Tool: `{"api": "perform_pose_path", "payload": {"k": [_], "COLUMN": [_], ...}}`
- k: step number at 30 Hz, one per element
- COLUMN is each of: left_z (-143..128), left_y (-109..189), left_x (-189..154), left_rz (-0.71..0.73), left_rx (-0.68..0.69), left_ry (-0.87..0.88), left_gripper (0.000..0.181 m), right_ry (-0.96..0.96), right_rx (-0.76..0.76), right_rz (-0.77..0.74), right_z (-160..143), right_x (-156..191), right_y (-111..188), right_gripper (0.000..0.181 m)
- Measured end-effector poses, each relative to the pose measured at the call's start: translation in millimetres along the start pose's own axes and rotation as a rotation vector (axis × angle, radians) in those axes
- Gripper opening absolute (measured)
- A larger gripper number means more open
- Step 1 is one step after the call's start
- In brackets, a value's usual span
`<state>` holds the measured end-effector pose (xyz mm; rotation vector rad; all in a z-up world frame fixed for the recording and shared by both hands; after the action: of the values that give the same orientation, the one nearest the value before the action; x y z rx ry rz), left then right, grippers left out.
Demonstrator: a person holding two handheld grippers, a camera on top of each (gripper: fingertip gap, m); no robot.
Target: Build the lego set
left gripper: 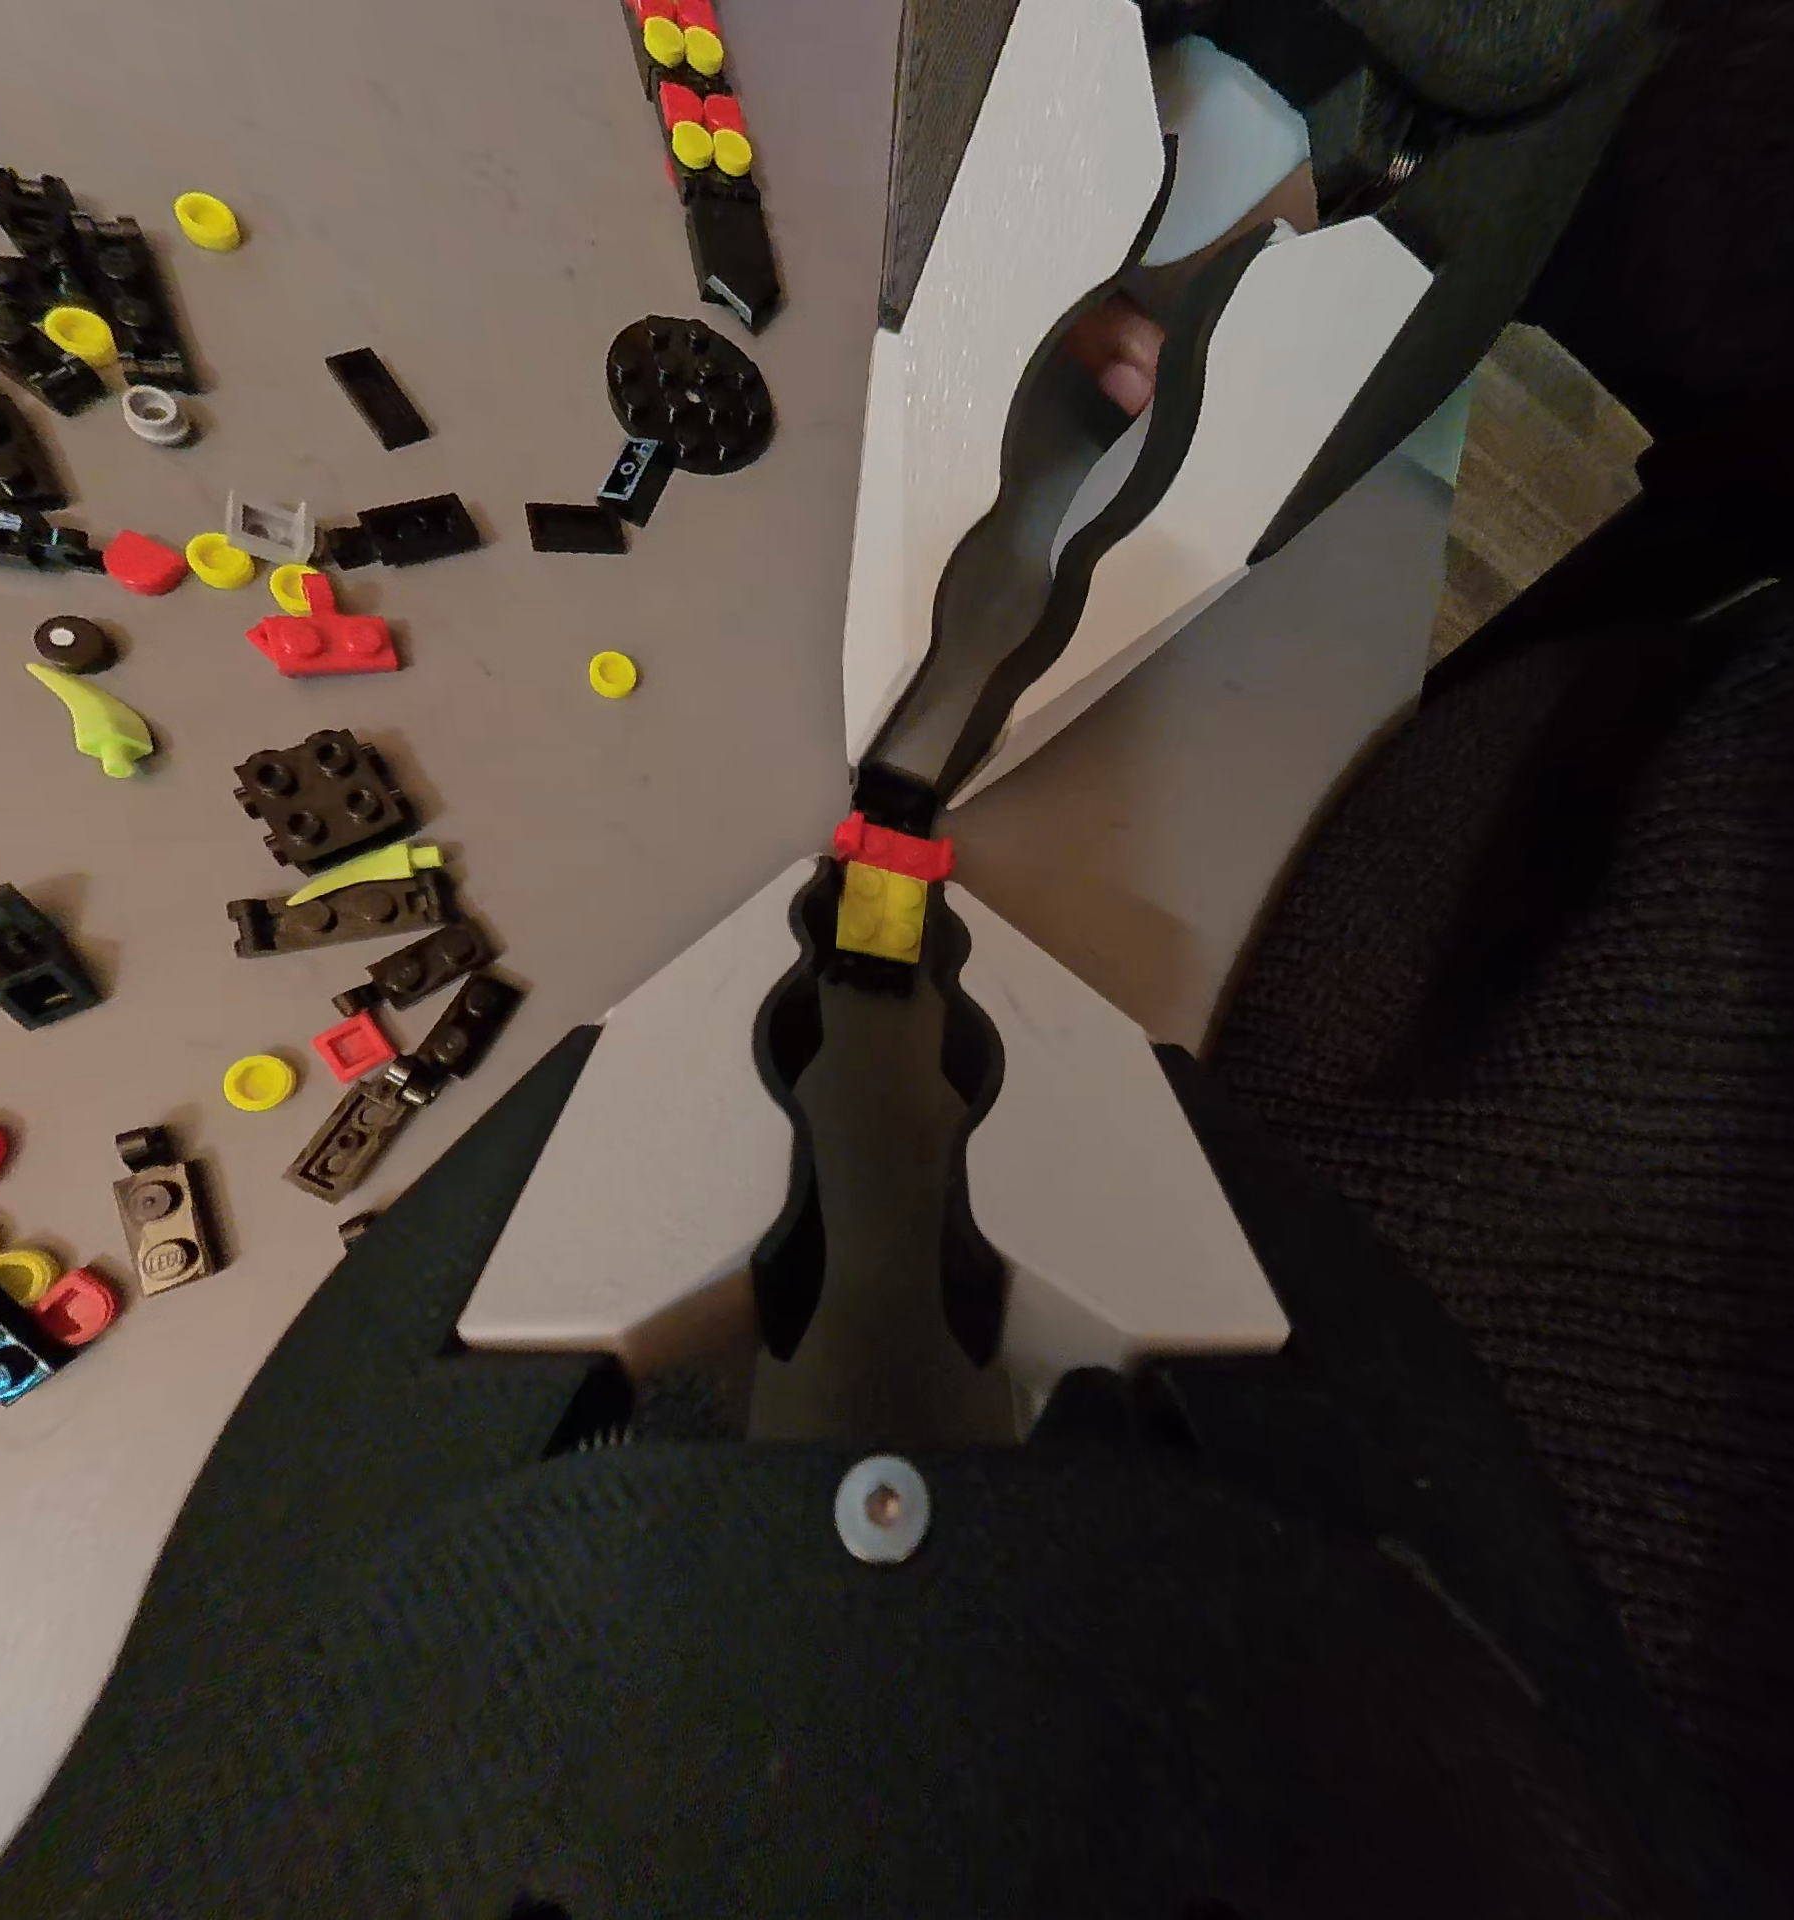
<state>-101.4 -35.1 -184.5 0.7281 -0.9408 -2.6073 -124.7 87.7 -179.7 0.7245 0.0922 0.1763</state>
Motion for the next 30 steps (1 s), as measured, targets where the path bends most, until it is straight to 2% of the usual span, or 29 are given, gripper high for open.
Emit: {"api": "perform_pose_path", "payload": {"k": [1, 19, 30], "left_z": [0.1, 0.6, 0.8], "left_y": [-0.2, -0.5, -0.7], "left_x": [-0.2, 0.2, -0.1], "left_rz": [0.000, -0.001, 0.001], "left_rx": [0.000, -0.001, -0.001], "left_ry": [0.000, 0.011, 0.010], "left_gripper": [0.015, 0.015, 0.015], "right_ry": [0.000, 0.003, -0.019], "right_rx": [-0.001, -0.009, 0.000], "right_rz": [0.002, 0.005, -0.002], "right_z": [0.2, 3.4, 3.3], "right_x": [0.2, 2.0, 0.1], "right_y": [0.0, 3.4, 0.8], "right_gripper": [0.012, 0.016, 0.000]}}
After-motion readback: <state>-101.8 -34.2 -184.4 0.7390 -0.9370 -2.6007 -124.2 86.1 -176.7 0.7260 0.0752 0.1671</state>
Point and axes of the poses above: each gripper's, where its closed fingertips meet, y back along the fingers, z out of its top, x = y × z across the jaws, the point moved 8 cm from there along y, back along the fingers, and after that the axes turned 1 degree about -x, right-handed, at the moved point
